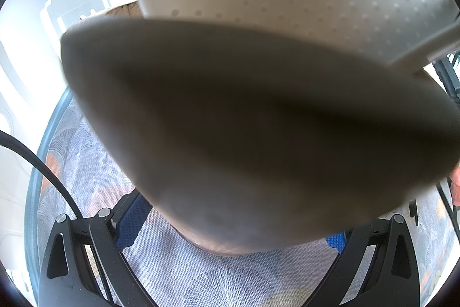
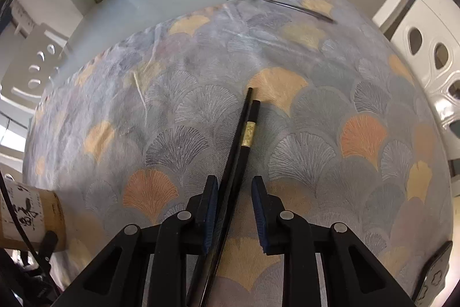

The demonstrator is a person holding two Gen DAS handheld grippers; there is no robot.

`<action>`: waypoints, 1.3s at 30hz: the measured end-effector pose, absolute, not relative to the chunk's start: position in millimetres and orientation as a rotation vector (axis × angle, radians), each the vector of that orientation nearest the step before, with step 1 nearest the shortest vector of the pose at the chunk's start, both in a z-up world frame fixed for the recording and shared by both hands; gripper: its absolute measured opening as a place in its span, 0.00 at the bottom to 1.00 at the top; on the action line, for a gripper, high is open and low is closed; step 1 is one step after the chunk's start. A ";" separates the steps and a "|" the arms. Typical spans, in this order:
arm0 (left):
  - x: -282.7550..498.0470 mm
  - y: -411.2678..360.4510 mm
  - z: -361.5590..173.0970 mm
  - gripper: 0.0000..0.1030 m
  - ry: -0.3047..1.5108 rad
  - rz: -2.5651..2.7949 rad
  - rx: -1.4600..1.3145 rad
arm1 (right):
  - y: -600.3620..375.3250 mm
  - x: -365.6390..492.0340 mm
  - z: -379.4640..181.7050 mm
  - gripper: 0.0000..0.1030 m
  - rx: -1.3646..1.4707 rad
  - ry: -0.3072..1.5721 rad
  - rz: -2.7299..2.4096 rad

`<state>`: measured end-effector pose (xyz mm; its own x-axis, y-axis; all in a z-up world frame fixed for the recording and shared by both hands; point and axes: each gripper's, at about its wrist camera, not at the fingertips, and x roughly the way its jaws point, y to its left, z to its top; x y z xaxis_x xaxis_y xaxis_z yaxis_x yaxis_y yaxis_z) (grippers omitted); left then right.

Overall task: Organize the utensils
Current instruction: 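Close the right tool on one black chopstick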

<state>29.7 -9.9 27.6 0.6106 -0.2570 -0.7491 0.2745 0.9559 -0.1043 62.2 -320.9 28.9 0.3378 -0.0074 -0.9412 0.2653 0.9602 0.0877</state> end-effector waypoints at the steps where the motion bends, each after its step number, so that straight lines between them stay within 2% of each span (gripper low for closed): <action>1: 29.7 -10.1 27.7 0.97 0.861 -0.307 0.022 | -320.0 62.1 28.5 0.22 0.230 1.218 -0.175; 5: 29.6 -10.1 27.7 0.97 0.861 -0.307 0.022 | -324.0 57.9 28.6 0.22 0.257 1.223 -0.166; 12: 29.8 -11.4 27.4 0.97 0.861 -0.307 0.021 | -342.3 46.0 26.9 0.22 0.463 1.218 -0.119; 22: 29.8 -11.4 27.5 0.97 0.861 -0.307 0.020 | -330.9 55.6 30.7 0.20 0.285 1.209 -0.194; 34: 29.8 -11.2 27.5 0.98 0.861 -0.308 0.020 | -337.1 63.5 28.8 0.21 0.266 1.263 -0.224; 39: 29.9 -11.0 27.5 0.98 0.861 -0.308 0.020 | -313.4 63.5 26.3 0.21 0.083 1.315 -0.251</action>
